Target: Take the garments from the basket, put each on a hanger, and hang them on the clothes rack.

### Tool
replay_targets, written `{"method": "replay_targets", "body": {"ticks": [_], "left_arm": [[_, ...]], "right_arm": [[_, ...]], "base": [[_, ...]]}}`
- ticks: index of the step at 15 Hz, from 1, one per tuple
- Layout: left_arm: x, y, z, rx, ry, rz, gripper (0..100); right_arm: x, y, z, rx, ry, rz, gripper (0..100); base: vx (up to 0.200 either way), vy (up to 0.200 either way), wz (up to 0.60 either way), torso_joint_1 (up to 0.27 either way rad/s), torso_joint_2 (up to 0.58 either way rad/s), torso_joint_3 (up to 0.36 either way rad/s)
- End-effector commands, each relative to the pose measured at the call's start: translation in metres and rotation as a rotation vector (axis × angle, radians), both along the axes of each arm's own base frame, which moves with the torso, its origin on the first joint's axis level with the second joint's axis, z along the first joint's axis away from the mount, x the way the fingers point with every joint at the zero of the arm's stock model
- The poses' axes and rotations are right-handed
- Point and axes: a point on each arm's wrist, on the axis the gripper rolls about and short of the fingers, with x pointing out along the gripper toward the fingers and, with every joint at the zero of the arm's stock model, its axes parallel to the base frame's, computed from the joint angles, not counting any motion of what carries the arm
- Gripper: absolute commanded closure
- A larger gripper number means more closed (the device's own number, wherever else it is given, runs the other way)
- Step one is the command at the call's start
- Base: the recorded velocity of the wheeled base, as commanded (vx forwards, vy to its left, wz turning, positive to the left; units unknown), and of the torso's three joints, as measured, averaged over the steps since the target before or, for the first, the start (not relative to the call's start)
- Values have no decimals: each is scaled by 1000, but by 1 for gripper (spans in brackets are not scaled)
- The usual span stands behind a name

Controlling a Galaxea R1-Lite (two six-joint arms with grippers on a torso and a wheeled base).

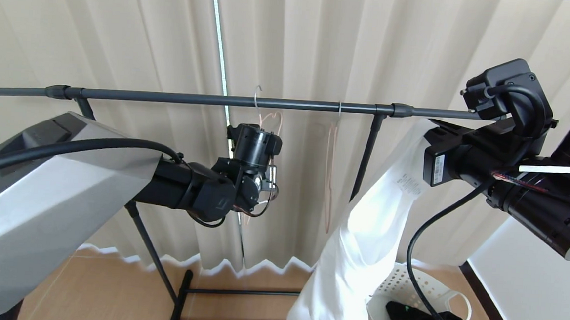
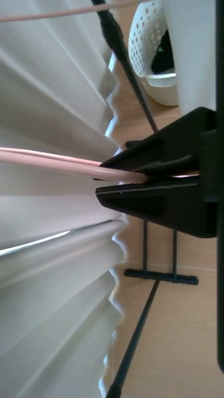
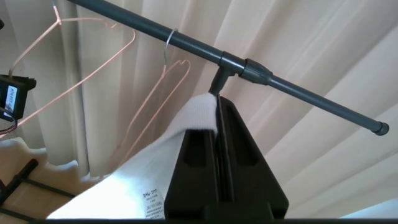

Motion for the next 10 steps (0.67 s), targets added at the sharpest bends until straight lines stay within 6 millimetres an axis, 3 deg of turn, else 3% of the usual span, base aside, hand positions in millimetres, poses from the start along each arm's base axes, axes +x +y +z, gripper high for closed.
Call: {"method": "replay_targets", "body": {"ticks": [1,5,9,10], "left_arm": [[-18,1,16,-8,-13,-20,100],[-62,13,34,27,1,-71,100],[-95,34,38,56,26,-84,100],[-111,46,37,75,40,-95,100]], "right_arm": [[1,0,-2,-4,5,0,100],[-2,6,-2,-5,7,20,100],[-3,9,-5,-11,16,31,100],[-2,9,-5,-11,16,31,100]], "base": [[0,0,0,0,0,0],[0,0,0,0,0,0],[0,0,0,0,0,0],[0,0,0,0,0,0]]}}
